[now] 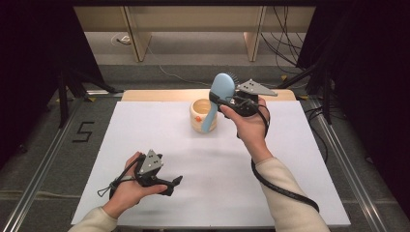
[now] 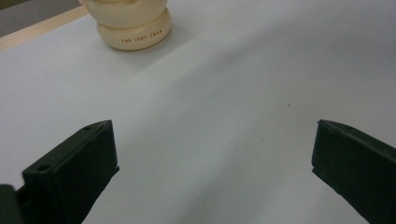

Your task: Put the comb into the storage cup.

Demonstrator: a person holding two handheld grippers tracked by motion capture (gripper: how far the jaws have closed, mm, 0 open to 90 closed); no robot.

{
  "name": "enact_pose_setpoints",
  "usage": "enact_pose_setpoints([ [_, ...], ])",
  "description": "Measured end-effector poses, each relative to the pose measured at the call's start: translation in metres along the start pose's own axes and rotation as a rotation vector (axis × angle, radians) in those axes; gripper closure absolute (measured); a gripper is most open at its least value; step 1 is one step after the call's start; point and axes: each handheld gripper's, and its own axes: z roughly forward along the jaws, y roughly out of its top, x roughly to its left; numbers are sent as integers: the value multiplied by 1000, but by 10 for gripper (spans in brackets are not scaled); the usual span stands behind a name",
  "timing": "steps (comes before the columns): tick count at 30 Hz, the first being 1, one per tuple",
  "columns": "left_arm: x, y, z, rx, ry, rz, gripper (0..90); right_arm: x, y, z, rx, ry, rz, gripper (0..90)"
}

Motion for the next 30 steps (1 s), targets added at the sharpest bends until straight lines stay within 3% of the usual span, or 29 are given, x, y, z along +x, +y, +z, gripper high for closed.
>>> enact_pose_setpoints([
  [30, -1, 0, 1, 0, 0, 0, 0, -4, 8, 16, 5, -24, -12, 510],
])
